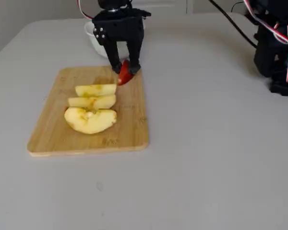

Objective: Pick up the rightmost apple slice from the cutting board and place it into the bowl

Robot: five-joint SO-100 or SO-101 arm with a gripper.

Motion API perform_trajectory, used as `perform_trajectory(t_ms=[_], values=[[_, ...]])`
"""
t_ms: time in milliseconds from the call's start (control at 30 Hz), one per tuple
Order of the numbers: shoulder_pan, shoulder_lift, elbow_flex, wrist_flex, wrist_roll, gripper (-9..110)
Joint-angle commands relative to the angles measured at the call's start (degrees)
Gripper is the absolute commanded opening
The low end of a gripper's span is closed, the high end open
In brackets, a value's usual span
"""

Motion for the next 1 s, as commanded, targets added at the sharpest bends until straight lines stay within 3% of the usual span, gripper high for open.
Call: perform_trajectory(t_ms=[0,233,533,833,967], values=[[-1.6,9.1,-3.1,1.9,-1.3,0],[0.4,21.7,-3.4,2.0,-2.3,0],[14.6,26.9,-3.5,1.5,-3.3,0],[21.6,20.0,-5.5,-4.1,-7.2,0],[23.7,8.8,-20.7,-1.6,-9.7,0]])
